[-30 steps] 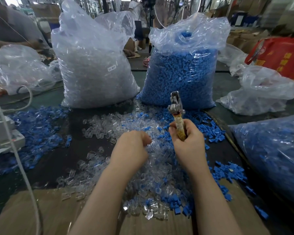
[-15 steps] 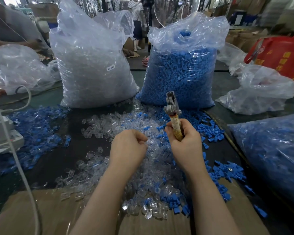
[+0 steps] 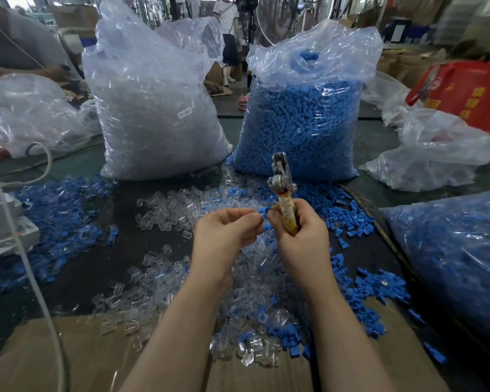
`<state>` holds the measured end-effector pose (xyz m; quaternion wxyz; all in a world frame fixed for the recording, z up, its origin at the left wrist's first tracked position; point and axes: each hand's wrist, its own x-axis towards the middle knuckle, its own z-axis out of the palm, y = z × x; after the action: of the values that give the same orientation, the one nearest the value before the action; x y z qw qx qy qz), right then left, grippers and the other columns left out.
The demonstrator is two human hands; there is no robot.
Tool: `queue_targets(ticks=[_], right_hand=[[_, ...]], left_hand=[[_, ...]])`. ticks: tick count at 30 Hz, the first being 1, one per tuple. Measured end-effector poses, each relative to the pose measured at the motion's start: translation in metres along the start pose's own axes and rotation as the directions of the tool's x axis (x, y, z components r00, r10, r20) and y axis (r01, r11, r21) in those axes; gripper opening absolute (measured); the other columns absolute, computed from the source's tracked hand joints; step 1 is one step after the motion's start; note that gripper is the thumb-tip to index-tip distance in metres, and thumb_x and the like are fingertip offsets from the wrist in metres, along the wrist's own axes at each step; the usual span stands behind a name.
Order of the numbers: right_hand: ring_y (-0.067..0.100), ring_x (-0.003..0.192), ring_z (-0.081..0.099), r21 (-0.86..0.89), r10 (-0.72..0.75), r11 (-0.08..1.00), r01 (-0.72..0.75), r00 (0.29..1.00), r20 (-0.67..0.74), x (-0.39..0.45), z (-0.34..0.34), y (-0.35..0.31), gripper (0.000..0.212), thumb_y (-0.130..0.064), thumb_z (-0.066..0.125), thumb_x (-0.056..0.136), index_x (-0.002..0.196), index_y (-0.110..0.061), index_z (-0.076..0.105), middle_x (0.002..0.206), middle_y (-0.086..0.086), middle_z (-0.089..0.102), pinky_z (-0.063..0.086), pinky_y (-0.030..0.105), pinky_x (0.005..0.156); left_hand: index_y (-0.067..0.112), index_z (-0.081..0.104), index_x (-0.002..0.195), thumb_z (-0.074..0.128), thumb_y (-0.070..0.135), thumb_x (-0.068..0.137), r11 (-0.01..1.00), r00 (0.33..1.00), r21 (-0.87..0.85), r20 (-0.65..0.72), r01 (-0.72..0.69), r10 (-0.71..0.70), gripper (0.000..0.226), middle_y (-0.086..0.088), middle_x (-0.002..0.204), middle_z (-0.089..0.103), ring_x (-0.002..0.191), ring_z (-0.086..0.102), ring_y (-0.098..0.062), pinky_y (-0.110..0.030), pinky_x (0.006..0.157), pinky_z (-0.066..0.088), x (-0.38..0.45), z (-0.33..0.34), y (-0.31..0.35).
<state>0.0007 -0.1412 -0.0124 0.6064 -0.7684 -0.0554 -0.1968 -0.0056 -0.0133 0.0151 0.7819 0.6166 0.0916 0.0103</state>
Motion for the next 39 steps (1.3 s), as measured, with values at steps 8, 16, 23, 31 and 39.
queue_targets(ticks=[8, 16, 23, 31, 39], right_hand=[[0.001, 0.052, 0.043, -0.011, -0.023, 1.0, 0.022, 0.999, -0.037, -0.002, 0.001, -0.002, 0.016, -0.028, 0.064, 0.095, 0.083, -0.02, 0.056, 0.063, -0.013, 0.054, 0.036, 0.017, 0.049], [0.002, 0.054, 0.044, -0.005, -0.007, 1.0, 0.007, 0.999, -0.039, -0.001, 0.003, -0.002, 0.018, -0.029, 0.066, 0.094, 0.081, -0.021, 0.056, 0.063, -0.012, 0.054, 0.038, 0.019, 0.05], [0.003, 0.053, 0.038, -0.033, 0.015, 0.999, -0.014, 1.0, 0.023, 0.001, 0.001, 0.0, 0.013, -0.025, 0.064, 0.095, 0.084, -0.018, 0.059, 0.06, -0.013, 0.051, 0.033, 0.018, 0.048], [0.004, 0.052, 0.036, -0.014, 0.034, 0.999, -0.032, 0.994, 0.108, 0.001, -0.001, 0.001, 0.008, -0.015, 0.062, 0.095, 0.087, -0.014, 0.06, 0.059, -0.012, 0.05, 0.032, 0.02, 0.047], [0.023, 0.062, 0.05, 0.002, 0.033, 0.999, -0.034, 0.99, 0.135, 0.0, -0.004, -0.005, 0.011, -0.022, 0.062, 0.096, 0.092, -0.012, 0.062, 0.073, 0.006, 0.061, 0.045, 0.035, 0.056]], left_hand=[[0.001, 0.072, 0.088, 0.074, 0.002, 0.08, 0.997, 1.0, -0.07, 0.004, -0.03, 0.031, 0.008, -0.014, 0.079, 0.075, 0.07, 0.071, -0.016, -0.021, 0.066, 0.057, -0.004, 0.005, -0.001], [0.01, 0.075, 0.078, 0.076, 0.001, 0.079, 0.979, 0.978, 0.043, -0.053, -0.199, 0.201, 0.009, -0.006, 0.074, 0.075, 0.072, 0.073, -0.015, -0.016, 0.065, 0.053, -0.005, 0.01, -0.003], [0.019, 0.073, 0.073, 0.08, 0.006, 0.077, 0.924, 0.942, 0.243, -0.086, -0.296, 0.325, 0.016, 0.004, 0.07, 0.073, 0.068, 0.071, -0.01, -0.017, 0.063, 0.054, -0.004, 0.011, -0.006], [0.025, 0.07, 0.071, 0.08, 0.018, 0.077, 0.799, 0.876, 0.462, -0.091, -0.384, 0.474, 0.014, 0.021, 0.067, 0.069, 0.062, 0.064, 0.005, -0.005, 0.056, 0.043, -0.005, 0.011, -0.009], [0.024, 0.068, 0.074, 0.075, 0.012, 0.083, 0.844, 0.894, 0.396, -0.11, -0.362, 0.434, 0.017, 0.008, 0.07, 0.071, 0.068, 0.069, -0.006, -0.019, 0.065, 0.055, 0.0, 0.007, -0.01]])
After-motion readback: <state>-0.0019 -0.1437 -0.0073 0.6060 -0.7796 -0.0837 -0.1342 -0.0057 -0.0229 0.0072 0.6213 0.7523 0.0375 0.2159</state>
